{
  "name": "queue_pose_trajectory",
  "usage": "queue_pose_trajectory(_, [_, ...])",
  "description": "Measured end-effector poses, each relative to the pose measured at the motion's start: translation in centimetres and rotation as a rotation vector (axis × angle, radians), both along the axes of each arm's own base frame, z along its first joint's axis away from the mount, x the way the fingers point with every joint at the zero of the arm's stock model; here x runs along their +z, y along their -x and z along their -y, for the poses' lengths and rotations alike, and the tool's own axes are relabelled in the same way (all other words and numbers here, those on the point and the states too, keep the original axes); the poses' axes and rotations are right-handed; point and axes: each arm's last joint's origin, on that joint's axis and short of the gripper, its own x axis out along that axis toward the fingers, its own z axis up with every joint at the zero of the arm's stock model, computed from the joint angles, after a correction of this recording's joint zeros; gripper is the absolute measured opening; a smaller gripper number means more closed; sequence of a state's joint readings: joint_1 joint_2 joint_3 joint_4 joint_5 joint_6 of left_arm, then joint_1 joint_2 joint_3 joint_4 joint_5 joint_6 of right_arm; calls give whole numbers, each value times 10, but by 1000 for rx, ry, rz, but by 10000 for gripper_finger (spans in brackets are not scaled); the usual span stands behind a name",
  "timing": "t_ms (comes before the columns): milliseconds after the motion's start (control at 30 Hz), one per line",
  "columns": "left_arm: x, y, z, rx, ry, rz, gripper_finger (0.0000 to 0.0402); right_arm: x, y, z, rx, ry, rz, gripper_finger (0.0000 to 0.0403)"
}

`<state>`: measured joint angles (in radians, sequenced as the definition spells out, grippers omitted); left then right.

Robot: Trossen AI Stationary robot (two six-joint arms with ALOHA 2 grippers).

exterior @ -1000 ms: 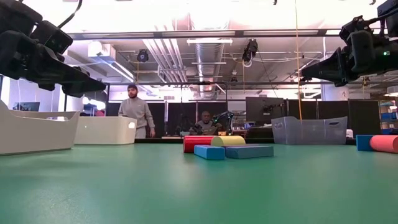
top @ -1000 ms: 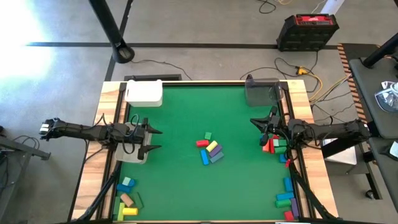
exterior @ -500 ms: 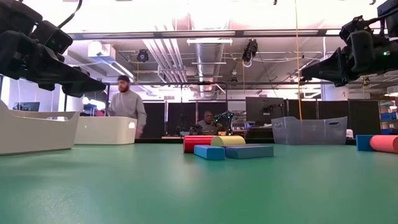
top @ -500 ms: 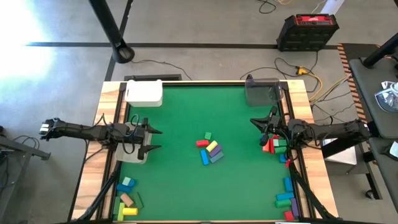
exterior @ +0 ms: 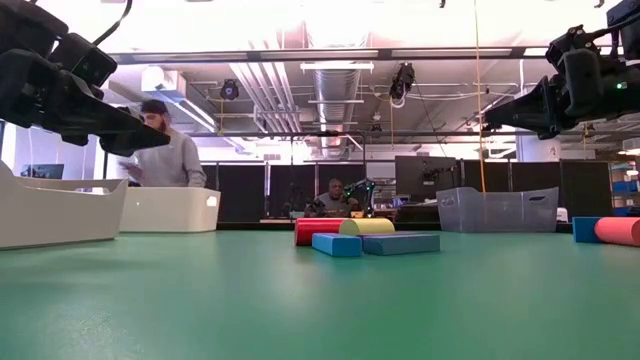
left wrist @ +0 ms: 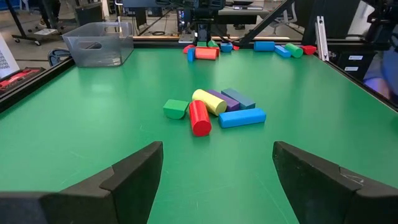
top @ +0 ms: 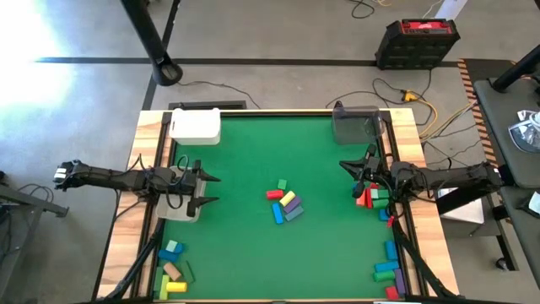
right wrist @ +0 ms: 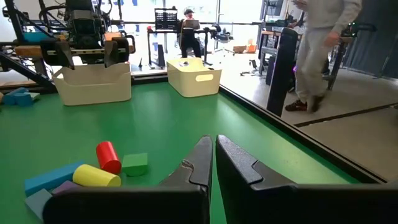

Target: Sort blocks by size

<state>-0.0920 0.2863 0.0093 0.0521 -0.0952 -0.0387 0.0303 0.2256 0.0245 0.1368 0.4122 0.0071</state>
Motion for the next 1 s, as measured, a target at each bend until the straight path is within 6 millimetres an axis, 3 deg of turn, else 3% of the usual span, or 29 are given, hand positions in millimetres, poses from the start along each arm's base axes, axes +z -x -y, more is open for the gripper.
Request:
queue_pose_trajectory(767, [0, 0, 0, 0, 0, 0, 290, 0, 0, 0, 0, 0, 0, 13])
queue_pose_trajectory(1000, [0, 0, 0, 0, 0, 0, 290, 0, 0, 0, 8, 132, -53, 13])
